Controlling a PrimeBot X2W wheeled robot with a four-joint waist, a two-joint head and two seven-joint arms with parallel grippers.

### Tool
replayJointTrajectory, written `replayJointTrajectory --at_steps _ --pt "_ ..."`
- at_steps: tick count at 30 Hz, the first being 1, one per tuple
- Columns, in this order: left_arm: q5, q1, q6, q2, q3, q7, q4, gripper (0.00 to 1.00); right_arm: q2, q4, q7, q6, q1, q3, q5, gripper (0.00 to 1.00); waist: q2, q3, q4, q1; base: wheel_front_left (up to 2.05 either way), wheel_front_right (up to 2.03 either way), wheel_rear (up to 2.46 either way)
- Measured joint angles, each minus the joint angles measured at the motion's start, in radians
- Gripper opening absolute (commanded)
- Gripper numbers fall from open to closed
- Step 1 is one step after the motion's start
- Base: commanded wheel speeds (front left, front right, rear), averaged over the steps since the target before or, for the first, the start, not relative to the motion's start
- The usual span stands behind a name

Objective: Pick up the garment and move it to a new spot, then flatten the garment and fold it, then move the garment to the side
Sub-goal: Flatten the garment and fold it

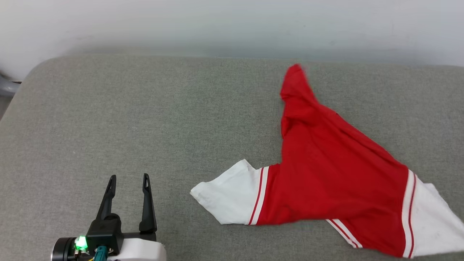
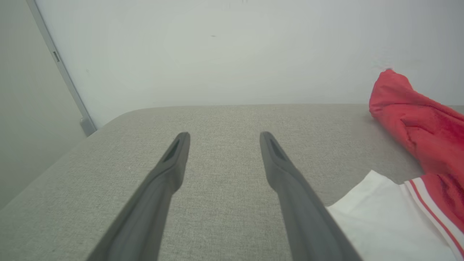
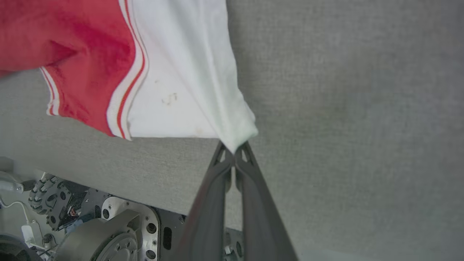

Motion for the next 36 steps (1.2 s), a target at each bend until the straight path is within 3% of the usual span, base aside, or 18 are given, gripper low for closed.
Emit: replayJointTrajectory --at_steps 10,11,12,21,24,27,31,36 --pt "0.009 -0.014 -0.012 0.0 0.001 0.0 0.018 1.0 0.132 0.225 -0.049 0.0 0.078 -0.008 0.029 0.01 0.0 0.011 0.021 0.0001 0.0 0.0 0.0" --pt "0.009 -0.014 -0.012 0.001 0.002 0.0 0.019 1.0 0.141 0.23 -0.063 0.0 0.077 -0.013 0.023 0.39 0.0 0.008 0.021 0.0 0.0 0.0 0.0" --pt "0.009 -0.013 -0.012 0.001 0.004 0.0 0.021 1.0 0.148 0.232 -0.082 0.0 0.074 -0.016 0.009 1.0 0.0 0.004 0.021 0.0 0.0 0.0 0.0" --pt "0.01 -0.002 -0.022 0.016 0.019 0.0 0.022 1.0 0.158 0.186 -0.386 0.0 -0.002 -0.137 -0.229 1.0 0.0 -0.038 0.006 0.0 0.0 0.0 0.0" --pt "0.014 -0.003 -0.032 0.025 0.02 0.0 0.017 1.0 0.206 0.183 -0.491 0.0 -0.019 -0.219 -0.338 1.0 0.0 -0.051 -0.001 0.0001 0.0 0.0 0.0" --pt "0.016 -0.007 -0.047 0.038 0.019 0.0 0.012 1.0 0.294 0.168 -0.533 0.0 -0.027 -0.324 -0.486 1.0 0.0 -0.062 -0.007 0.0 0.0 0.0 0.0" --pt "0.008 -0.029 -0.079 0.056 0.015 0.0 0.006 1.0 0.463 0.095 -0.545 0.0 0.0 -0.506 -0.702 1.0 0.0 -0.073 -0.01 0.0001 0.0 0.0 0.0" --pt "-0.022 -0.099 -0.185 0.118 -0.012 0.002 0.038 1.0 0.676 -0.067 -0.536 0.0 0.117 -0.676 -0.93 1.0 0.0 -0.085 -0.006 0.0001 0.0 0.0 0.0"
